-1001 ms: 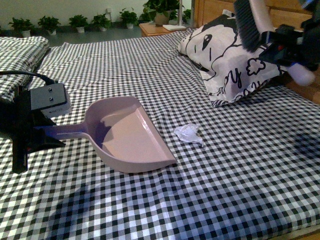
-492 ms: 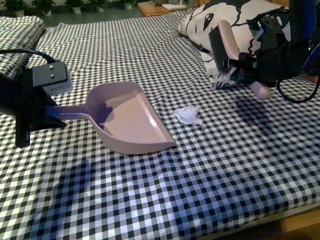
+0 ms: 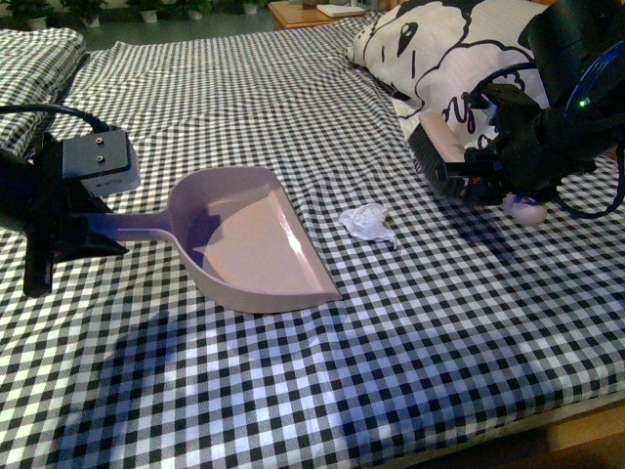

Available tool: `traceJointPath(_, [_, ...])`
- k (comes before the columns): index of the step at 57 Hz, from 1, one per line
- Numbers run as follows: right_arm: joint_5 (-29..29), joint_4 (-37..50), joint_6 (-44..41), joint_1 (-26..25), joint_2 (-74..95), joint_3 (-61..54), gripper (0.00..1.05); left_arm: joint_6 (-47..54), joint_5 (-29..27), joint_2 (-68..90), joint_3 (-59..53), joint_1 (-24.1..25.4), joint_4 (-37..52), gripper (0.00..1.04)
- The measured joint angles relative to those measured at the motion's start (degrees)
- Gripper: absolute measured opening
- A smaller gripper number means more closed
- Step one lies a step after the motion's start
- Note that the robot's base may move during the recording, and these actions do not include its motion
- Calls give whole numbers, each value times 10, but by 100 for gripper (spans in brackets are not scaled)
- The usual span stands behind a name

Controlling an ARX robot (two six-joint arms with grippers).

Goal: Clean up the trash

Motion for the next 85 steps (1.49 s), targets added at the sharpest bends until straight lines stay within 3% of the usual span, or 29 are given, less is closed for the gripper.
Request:
traceJointPath(19, [44, -52, -68, 28, 15, 10, 19, 1, 4, 7, -1, 0, -2, 27])
traceJointPath(55, [57, -80, -103, 72, 30, 24, 19, -1, 6, 16, -1, 2, -28, 27])
traceJointPath(64, [5, -79, -97, 85, 23, 12, 19, -1, 6, 16, -1, 2, -34, 27])
traceJointPath(80, [-179, -28, -17, 117, -37, -27, 19, -3, 6, 16, -1, 1, -36, 27])
traceJointPath(85, [-189, -15, 2, 118, -59, -27, 19, -3, 6, 16, -1, -1, -36, 27])
